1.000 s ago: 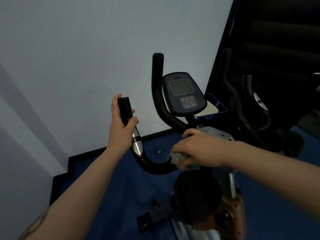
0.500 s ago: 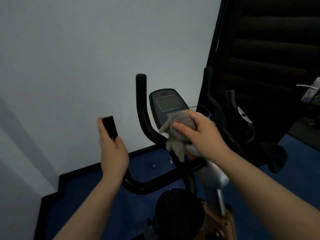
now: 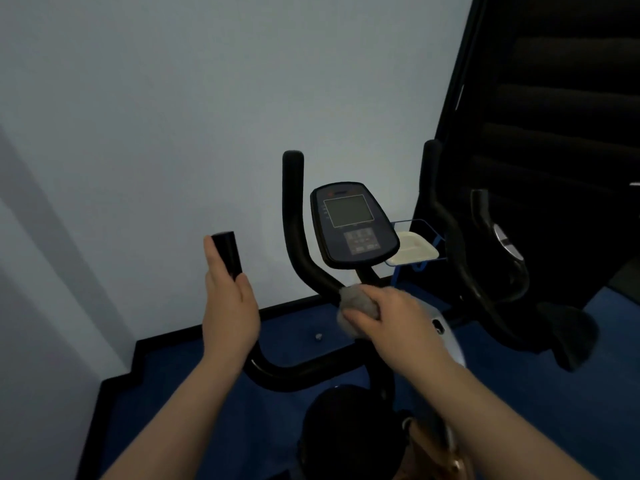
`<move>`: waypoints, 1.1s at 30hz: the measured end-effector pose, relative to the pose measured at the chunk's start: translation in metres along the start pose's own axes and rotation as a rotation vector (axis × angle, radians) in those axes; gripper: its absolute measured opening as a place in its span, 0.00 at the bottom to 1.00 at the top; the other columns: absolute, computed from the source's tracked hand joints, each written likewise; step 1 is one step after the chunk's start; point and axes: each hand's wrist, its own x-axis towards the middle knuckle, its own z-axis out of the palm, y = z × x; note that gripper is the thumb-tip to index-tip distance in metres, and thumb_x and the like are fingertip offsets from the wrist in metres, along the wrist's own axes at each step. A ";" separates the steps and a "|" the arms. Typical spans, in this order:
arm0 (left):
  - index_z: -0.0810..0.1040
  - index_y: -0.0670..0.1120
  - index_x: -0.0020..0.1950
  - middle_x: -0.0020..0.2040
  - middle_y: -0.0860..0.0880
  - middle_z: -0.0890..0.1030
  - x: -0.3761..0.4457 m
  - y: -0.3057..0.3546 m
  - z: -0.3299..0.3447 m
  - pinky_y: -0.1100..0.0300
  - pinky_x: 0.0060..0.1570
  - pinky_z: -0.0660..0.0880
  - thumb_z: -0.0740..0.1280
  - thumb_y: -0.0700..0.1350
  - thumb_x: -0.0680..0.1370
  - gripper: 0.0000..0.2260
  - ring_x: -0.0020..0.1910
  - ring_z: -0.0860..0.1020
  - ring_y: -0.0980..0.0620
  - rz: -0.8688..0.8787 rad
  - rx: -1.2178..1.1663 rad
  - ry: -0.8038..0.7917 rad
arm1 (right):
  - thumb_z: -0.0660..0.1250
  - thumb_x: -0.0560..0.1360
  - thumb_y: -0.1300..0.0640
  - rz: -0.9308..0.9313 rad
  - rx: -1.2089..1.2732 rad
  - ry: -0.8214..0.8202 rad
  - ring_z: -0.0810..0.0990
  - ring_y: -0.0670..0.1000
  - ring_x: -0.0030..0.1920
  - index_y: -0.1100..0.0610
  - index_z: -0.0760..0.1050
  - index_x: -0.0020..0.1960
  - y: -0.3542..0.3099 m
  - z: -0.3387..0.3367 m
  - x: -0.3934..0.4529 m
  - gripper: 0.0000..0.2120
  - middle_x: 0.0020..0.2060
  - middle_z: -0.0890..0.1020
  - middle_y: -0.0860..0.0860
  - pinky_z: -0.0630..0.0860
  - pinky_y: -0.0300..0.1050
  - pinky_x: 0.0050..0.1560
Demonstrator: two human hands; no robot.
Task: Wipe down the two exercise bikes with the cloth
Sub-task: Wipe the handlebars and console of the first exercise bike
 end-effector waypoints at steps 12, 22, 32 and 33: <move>0.36 0.66 0.75 0.76 0.47 0.61 0.005 -0.011 0.001 0.42 0.65 0.71 0.51 0.46 0.84 0.29 0.66 0.71 0.47 0.043 0.029 0.013 | 0.64 0.78 0.47 0.080 0.130 -0.057 0.78 0.48 0.49 0.51 0.79 0.52 0.011 -0.007 -0.028 0.09 0.48 0.78 0.47 0.71 0.42 0.47; 0.36 0.72 0.72 0.78 0.50 0.58 0.010 -0.018 0.002 0.38 0.66 0.69 0.51 0.46 0.84 0.30 0.70 0.68 0.46 0.056 -0.006 0.009 | 0.55 0.81 0.44 0.129 -0.058 0.066 0.75 0.47 0.49 0.56 0.75 0.56 0.009 0.005 -0.042 0.18 0.54 0.70 0.47 0.69 0.41 0.47; 0.37 0.72 0.72 0.78 0.50 0.58 0.012 -0.020 0.002 0.38 0.67 0.68 0.52 0.45 0.84 0.30 0.71 0.68 0.45 0.053 0.011 0.023 | 0.57 0.81 0.46 0.216 0.087 0.191 0.74 0.43 0.46 0.53 0.73 0.48 0.003 0.015 -0.034 0.12 0.47 0.72 0.44 0.68 0.37 0.46; 0.37 0.72 0.72 0.78 0.51 0.58 0.012 -0.020 0.002 0.38 0.67 0.68 0.52 0.45 0.84 0.30 0.71 0.68 0.45 0.058 0.014 0.025 | 0.58 0.81 0.46 0.202 0.137 0.154 0.73 0.41 0.45 0.51 0.73 0.48 0.004 0.012 -0.042 0.11 0.47 0.70 0.42 0.68 0.35 0.45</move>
